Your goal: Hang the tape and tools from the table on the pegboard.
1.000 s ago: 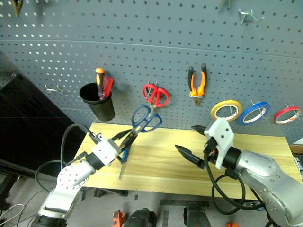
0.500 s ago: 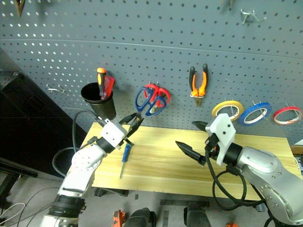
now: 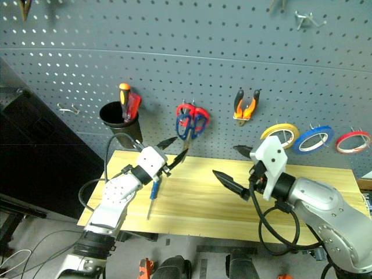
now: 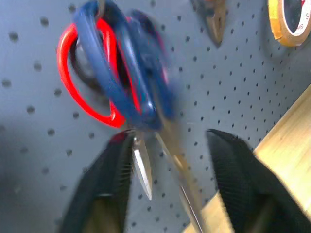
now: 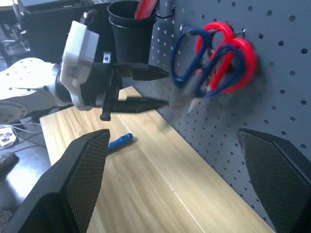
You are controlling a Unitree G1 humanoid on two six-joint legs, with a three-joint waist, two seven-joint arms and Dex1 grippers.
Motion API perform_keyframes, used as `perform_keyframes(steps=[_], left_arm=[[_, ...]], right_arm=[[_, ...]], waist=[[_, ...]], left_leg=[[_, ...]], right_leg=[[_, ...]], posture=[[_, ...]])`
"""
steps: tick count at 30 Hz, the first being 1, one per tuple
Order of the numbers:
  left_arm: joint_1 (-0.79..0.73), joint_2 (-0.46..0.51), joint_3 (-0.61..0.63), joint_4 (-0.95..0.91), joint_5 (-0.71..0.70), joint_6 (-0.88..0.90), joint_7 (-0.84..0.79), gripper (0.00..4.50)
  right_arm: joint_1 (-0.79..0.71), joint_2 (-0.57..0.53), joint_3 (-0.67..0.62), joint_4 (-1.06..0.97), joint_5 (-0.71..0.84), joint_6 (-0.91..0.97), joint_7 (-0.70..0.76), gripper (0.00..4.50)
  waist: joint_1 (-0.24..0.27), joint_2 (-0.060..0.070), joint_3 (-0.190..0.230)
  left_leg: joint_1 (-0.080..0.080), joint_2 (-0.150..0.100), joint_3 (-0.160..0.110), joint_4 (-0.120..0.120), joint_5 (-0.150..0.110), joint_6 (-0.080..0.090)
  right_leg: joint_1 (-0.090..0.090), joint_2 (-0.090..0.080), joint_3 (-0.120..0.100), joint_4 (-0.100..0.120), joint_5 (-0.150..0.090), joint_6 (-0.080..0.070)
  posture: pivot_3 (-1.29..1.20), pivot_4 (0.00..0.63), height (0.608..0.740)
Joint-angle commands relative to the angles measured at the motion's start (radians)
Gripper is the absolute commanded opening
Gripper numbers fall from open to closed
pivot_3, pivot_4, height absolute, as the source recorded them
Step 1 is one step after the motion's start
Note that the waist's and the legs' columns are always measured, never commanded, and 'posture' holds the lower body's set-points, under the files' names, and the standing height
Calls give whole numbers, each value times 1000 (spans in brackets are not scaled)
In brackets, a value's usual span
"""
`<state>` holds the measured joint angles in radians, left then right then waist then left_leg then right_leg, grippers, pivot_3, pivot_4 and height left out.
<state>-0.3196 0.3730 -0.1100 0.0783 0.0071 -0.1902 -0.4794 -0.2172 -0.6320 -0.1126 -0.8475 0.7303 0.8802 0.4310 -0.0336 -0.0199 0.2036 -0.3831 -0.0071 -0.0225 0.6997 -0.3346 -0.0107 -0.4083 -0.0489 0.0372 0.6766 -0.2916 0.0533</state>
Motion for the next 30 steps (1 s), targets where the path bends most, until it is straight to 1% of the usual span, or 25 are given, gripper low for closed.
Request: perform_keyframes(steps=[1,3,5,7,9,11,14,16,18,22,25,28,30], left_arm=[[63,18,-8,-93,-36,155,-46,3855],[157,65,-10,-155,-59,317,-94,4471],[204,88,25,-193,-67,481,-70,4471],[207,93,68,-202,-59,667,-10,4471],[195,101,86,-194,-47,781,21,4471],[175,106,89,-171,-37,847,40,4471],[117,89,100,-91,-41,953,75,4471],[75,83,88,-27,-48,1002,70,4471],[33,73,82,44,-51,1027,69,4471],[-61,47,109,216,-60,1073,96,4471],[-108,31,119,324,-67,1064,104,4471],[-134,17,122,377,-67,1043,110,3923],[-133,12,121,378,-68,1037,110,3341]], right_arm=[[-1,2,8,-12,1,-8,-18,4500],[12,27,22,-1,-9,17,-67,4500],[19,62,29,-2,8,65,-128,4500],[3,82,54,-4,43,171,-187,4500],[-14,118,59,6,111,240,-212,4500],[-34,150,59,10,167,270,-221,4500],[-71,167,74,17,191,304,-242,4500],[-97,169,88,25,197,318,-246,4500],[-123,167,97,37,204,327,-242,4500],[-186,130,123,56,219,341,-196,4500],[-220,108,138,67,225,345,-169,4500],[-237,91,147,69,231,348,-142,4500],[-238,77,153,65,232,348,-129,4500]], waist=[[-2,0,0],[-14,0,-1],[-24,0,0],[-22,0,0],[-17,0,0],[-11,0,0],[-4,0,0],[0,-1,-1],[1,-1,-1],[1,-1,-1],[1,-1,-1],[1,-1,-1],[1,-1,-1]], left_leg=[[0,0,0,0,0,0],[0,0,0,0,0,0],[1,0,0,-2,0,0],[0,0,-1,-1,0,0],[0,0,-3,-1,0,3],[1,0,-4,0,1,3],[2,-1,-4,0,2,3],[3,-1,-4,0,2,3],[3,-1,-4,0,2,3],[0,-1,-4,0,3,1],[0,-2,-4,-1,4,-1],[0,-2,-3,-1,4,-1],[0,-2,-3,-1,4,-1]], right_leg=[[0,0,0,0,0,0],[0,0,0,0,0,0],[0,0,1,0,0,0],[-1,0,1,1,0,0],[0,0,0,3,0,0],[0,0,0,4,0,0],[2,0,-1,4,0,-1],[2,0,-1,4,0,-1],[2,0,-2,4,0,-1],[-1,0,-3,3,0,-1],[-2,-1,-2,3,0,-1],[-1,-1,-2,3,0,-1],[-1,-2,-1,4,0,-1]], posture=[[-62,187,740],[-60,191,740],[-54,193,740],[-46,195,740],[-37,197,740],[-31,197,740],[-28,197,740],[-28,197,740],[-33,196,740],[-49,196,740],[-57,192,740],[-57,190,740],[-58,190,740]])
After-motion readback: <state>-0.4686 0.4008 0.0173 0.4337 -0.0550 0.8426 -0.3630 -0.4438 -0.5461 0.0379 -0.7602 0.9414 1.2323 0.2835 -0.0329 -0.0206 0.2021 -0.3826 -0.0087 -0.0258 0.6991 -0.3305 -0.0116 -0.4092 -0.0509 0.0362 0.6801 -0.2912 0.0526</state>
